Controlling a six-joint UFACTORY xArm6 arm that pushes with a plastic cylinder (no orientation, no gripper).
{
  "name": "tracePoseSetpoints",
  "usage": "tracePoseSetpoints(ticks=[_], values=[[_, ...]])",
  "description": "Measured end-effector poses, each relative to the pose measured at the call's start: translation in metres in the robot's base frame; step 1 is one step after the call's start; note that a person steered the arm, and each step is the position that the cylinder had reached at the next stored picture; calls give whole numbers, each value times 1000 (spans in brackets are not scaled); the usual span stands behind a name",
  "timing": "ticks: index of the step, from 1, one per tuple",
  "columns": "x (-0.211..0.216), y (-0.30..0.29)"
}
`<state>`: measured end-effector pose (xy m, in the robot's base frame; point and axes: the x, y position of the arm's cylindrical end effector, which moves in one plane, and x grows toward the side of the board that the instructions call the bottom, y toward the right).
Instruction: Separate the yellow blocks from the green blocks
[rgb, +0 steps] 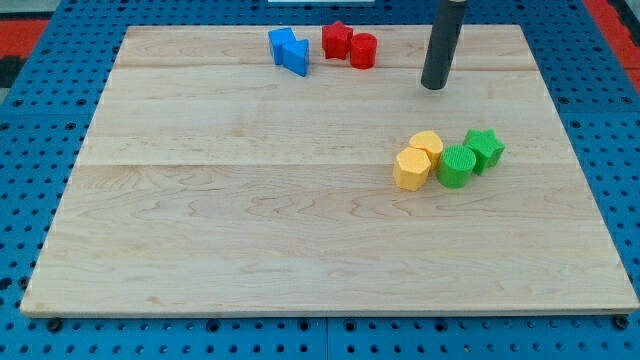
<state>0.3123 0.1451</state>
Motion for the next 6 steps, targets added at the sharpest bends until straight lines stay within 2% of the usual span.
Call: tracePoseSetpoints(ticks=[1, 3, 4, 5, 6], values=[[11, 0], [82, 14], [110, 1], [123, -39], [156, -60]])
